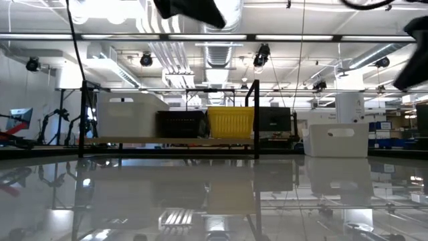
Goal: Stack baskets on shelf by color
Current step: Stack the white bin on top of the white bin
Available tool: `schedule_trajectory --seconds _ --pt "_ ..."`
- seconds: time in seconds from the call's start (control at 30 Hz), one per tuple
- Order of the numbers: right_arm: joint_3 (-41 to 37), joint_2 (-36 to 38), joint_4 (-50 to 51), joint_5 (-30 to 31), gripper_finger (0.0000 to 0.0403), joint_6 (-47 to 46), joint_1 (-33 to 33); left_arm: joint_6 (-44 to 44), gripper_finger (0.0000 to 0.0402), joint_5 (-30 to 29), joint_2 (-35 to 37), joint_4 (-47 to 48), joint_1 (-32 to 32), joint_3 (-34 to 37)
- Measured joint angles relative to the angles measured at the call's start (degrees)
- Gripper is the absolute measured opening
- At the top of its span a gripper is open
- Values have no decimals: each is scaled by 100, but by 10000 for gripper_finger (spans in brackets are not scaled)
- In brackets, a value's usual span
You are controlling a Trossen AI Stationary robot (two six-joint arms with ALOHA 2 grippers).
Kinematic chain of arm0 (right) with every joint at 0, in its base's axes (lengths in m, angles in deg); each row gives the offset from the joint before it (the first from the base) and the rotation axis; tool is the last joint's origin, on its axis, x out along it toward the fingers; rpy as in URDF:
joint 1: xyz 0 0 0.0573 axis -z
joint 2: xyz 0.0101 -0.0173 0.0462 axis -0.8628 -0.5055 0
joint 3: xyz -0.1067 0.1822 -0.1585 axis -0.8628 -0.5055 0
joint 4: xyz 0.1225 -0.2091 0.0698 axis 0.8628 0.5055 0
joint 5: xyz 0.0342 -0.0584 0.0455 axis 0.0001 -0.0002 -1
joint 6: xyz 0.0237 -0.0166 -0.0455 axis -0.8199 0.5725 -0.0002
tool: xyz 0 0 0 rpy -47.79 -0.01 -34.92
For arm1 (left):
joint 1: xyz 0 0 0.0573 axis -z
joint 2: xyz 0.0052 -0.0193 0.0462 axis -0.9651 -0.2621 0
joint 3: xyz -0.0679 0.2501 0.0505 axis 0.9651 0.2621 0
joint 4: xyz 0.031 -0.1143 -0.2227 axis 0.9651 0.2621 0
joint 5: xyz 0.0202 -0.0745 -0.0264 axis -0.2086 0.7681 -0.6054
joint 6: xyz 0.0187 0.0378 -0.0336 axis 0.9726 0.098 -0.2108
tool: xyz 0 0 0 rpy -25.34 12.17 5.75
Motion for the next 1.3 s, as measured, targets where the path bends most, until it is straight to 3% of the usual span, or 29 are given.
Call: schedule_trajectory --seconds 0.07,0.17,0.27,0.37,0.6,0.77,0.9,1.13,1.3 --pt "0 362 915 128 53 -412 302 16 17 -136 -50 -1186 392 462" --pt "0 935 1656 276 53 -237 1020 248 17 -209 -195 -3120 845 1124" --pt "0 1498 1545 291 56 821 2040 693 17 -244 -374 -4800 1140 1661" --pt "0 1934 1076 226 69 2198 3281 973 17 -244 -521 -5835 1302 1942" --pt "-2 2258 -740 -1859 139 5113 6362 1057 17 -250 -570 -6145 1336 2049" --pt "-2 1762 -1437 -3016 172 6376 7876 1058 17 -250 -570 -6168 1339 2047" --pt "-7 1201 -1680 -3904 174 7030 8379 1058 17 -248 -570 -6151 1363 2074" --pt "-7 333 -1735 -3343 155 7331 8440 1054 17 -248 -585 -6148 1374 2077" --pt "-7 -101 -1690 -3448 91 7282 8363 1049 17 -248 -585 -6165 1389 2077"
